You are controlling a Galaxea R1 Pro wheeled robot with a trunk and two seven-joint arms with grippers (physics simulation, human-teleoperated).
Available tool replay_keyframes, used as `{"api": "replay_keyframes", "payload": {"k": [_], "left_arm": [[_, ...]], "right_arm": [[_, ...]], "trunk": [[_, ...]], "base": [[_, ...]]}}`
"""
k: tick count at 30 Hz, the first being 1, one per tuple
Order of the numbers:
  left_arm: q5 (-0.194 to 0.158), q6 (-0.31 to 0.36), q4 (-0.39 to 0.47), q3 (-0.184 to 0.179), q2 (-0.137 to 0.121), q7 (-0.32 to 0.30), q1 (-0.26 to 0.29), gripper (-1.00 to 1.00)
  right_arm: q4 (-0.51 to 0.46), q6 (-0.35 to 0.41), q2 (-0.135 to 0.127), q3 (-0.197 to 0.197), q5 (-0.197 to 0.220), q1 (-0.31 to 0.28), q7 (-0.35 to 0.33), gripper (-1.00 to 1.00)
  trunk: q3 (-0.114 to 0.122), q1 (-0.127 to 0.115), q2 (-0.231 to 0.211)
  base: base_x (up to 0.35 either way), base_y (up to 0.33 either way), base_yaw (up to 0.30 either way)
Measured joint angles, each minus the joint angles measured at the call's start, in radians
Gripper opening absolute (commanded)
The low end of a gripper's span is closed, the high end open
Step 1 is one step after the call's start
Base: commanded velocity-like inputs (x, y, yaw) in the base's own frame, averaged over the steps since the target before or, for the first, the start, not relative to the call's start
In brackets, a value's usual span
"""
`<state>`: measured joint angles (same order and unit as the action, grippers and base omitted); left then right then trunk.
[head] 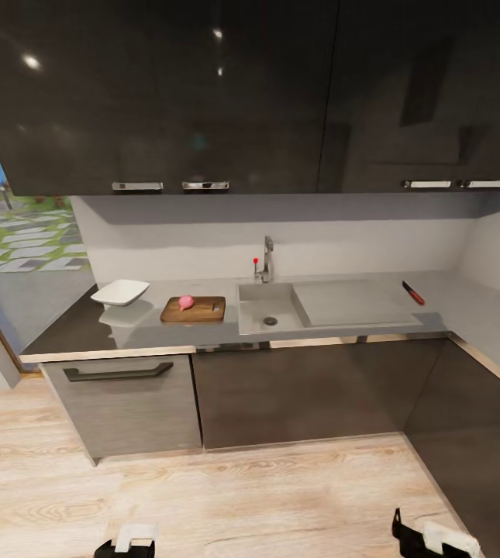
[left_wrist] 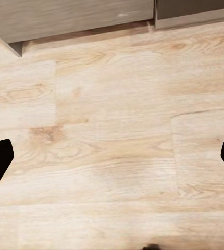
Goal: In the kitchen, take the Vidalia onion out of the sink, dice it on the chopping board with the paring knife, put the diced onion into the bowl on the countertop, then place both the paring knife and the chopping board into the sink.
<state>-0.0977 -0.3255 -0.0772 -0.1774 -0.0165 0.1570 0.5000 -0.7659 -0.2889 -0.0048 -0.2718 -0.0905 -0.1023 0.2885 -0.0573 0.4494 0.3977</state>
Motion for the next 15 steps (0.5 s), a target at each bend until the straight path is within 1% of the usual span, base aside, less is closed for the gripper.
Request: {"api": "replay_keyframes", "payload": {"k": [1,2,5,6,7,8,10,11,13,14,15], "left_arm": [[0.000,0.001,0.000,0.000,-0.001,-0.001,0.000,1.00],[0.000,0.001,0.000,0.000,-0.002,-0.001,0.000,1.00],[0.000,0.003,0.000,0.000,-0.003,-0.002,0.000,1.00],[0.000,0.003,0.000,0.000,-0.004,-0.002,0.000,1.00],[0.000,0.003,0.000,0.000,-0.004,-0.002,0.000,1.00],[0.000,0.003,0.000,0.000,-0.005,-0.002,0.000,1.00],[0.000,0.004,0.000,0.000,-0.005,-0.002,0.000,1.00],[0.000,0.004,0.000,0.000,-0.005,-0.002,0.000,1.00],[0.000,0.004,0.000,0.000,-0.005,-0.002,0.000,1.00],[0.000,0.004,0.000,0.000,-0.005,-0.002,0.000,1.00],[0.000,0.004,0.000,0.000,-0.005,-0.002,0.000,1.00]], "right_arm": [[-0.079,0.082,-0.001,0.000,0.000,0.000,0.009,1.00],[-0.120,0.123,-0.002,0.000,0.000,0.000,0.012,1.00],[-0.356,0.328,-0.008,0.000,-0.001,-0.001,0.021,1.00],[-0.398,0.359,-0.010,0.000,-0.001,-0.002,0.022,1.00],[-0.471,0.423,-0.016,0.000,-0.002,-0.006,0.024,1.00],[-0.511,0.459,-0.020,0.000,-0.001,-0.010,0.024,1.00],[-0.635,0.596,-0.033,0.001,-0.003,-0.038,0.027,1.00],[-0.662,0.629,-0.036,0.001,-0.002,-0.050,0.028,1.00],[-0.731,0.740,-0.044,0.001,-0.007,-0.103,0.028,1.00],[-0.742,0.764,-0.047,0.001,-0.008,-0.120,0.029,1.00],[-0.756,0.802,-0.052,0.001,-0.013,-0.150,0.029,1.00]], "trunk": [[0.000,0.000,0.000],[0.000,0.000,0.000],[0.000,0.000,0.000],[0.000,0.000,0.000],[0.000,0.000,0.000],[0.000,0.000,0.000],[0.000,0.000,0.000],[0.000,0.000,0.000],[0.000,0.000,0.000],[0.000,0.000,0.000],[0.000,0.000,0.000]], "base": [[0.000,0.000,0.000],[0.000,0.000,0.000],[0.000,0.000,0.000],[0.000,0.000,0.000],[0.000,0.000,0.000],[0.000,0.000,0.000],[0.000,0.000,0.000],[0.000,0.000,0.000],[0.000,0.000,0.000],[0.000,0.000,0.000],[0.000,0.000,0.000]]}}
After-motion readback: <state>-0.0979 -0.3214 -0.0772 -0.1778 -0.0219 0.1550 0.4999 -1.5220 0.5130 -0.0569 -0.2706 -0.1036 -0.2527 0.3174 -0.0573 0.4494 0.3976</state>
